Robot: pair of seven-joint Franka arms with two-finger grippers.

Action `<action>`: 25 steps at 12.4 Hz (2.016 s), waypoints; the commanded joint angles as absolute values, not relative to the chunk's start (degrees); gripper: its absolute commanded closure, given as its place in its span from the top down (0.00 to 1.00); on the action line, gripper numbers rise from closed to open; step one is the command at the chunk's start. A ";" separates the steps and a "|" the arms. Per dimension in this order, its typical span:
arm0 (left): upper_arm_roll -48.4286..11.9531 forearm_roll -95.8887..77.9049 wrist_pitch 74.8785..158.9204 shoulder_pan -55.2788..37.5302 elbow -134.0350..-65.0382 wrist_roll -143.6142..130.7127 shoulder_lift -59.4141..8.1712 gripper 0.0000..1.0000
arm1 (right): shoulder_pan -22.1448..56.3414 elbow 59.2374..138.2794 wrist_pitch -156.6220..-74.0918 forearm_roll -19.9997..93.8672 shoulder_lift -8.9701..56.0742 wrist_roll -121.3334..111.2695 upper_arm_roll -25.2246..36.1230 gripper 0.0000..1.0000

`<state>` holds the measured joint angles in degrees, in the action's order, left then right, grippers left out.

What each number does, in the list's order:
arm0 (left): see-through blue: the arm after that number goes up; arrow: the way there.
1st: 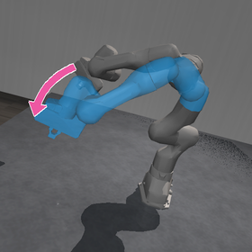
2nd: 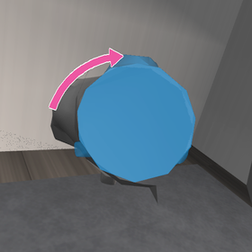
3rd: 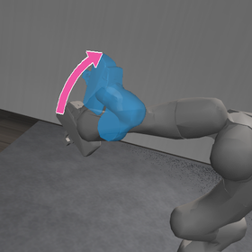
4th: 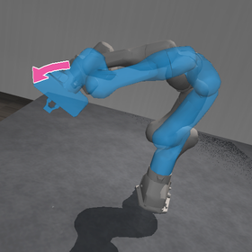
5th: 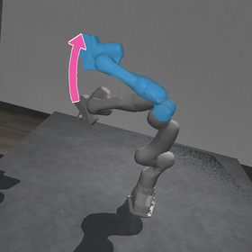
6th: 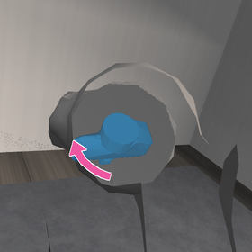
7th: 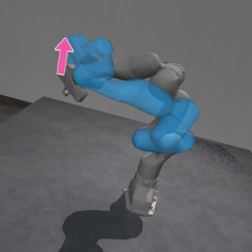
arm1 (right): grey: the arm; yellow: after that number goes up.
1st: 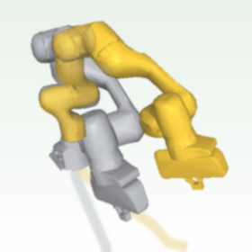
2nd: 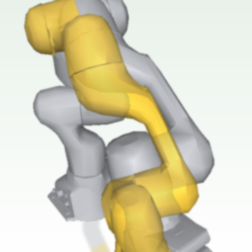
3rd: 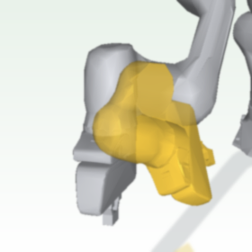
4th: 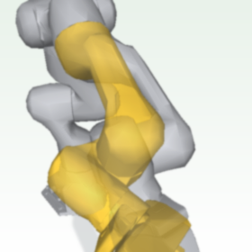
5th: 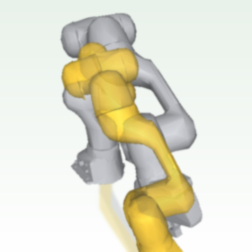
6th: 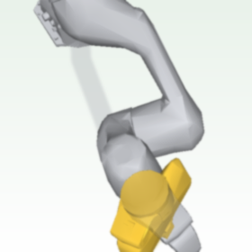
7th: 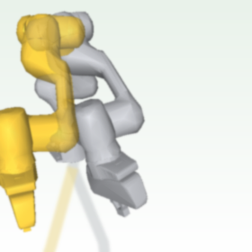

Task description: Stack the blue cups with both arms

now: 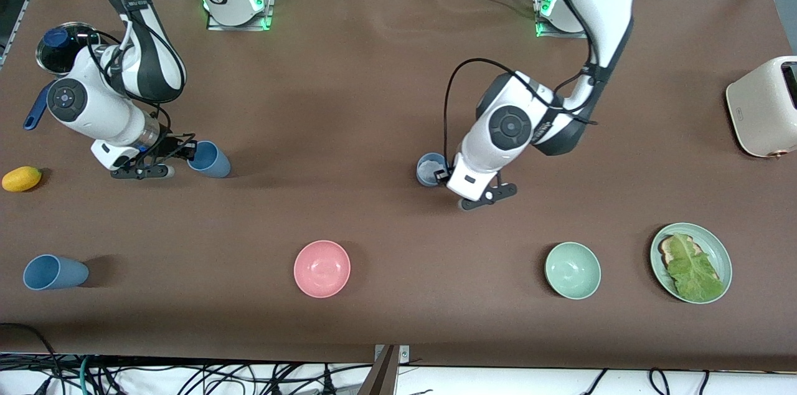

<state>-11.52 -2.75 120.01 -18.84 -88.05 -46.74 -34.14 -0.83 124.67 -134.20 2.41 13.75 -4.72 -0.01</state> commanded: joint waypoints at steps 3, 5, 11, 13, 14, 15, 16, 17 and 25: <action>-11.86 -1.50 101.09 -5.66 -77.53 -30.97 -32.61 1.00 | 1.40 106.04 -113.95 3.60 15.81 -2.48 -0.53 0.00; -11.69 -1.23 100.72 -0.47 -77.26 -23.94 -32.61 1.00 | 5.69 100.83 -110.32 3.60 16.69 2.78 -0.53 0.00; -11.51 5.96 96.61 9.83 -77.08 -12.66 -31.38 1.00 | 22.92 81.78 -101.36 9.64 24.24 32.39 -0.53 0.00; -11.43 6.42 93.18 10.54 -76.21 -8.81 -31.03 1.00 | 28.28 76.48 -101.07 10.55 26.62 41.61 -0.53 0.00; -11.43 6.33 91.16 11.07 -74.90 -7.92 -30.76 1.00 | 31.35 74.90 -101.68 10.55 27.67 46.79 -0.53 0.00; -11.43 6.33 89.58 11.42 -73.84 -7.65 -30.76 1.00 | 34.42 72.79 -102.47 10.46 29.08 52.24 -0.53 0.00; -11.51 6.33 88.26 12.03 -73.13 -7.65 -30.67 1.00 | 36.63 71.21 -103.18 10.46 30.22 57.08 -0.53 0.00; -11.60 6.33 87.11 12.30 -72.52 -7.65 -30.24 1.00 | 38.74 70.93 -104.75 10.37 30.84 61.30 -0.53 0.00; -11.60 5.98 83.41 12.66 -72.25 -3.87 -25.14 1.00 | 45.18 71.37 -112.23 8.18 35.95 68.91 -0.35 0.00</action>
<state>-11.28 4.63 84.36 12.07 -72.27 -6.32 -26.34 44.13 73.46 -112.11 9.40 34.77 67.35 -0.95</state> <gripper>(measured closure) 0.000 0.960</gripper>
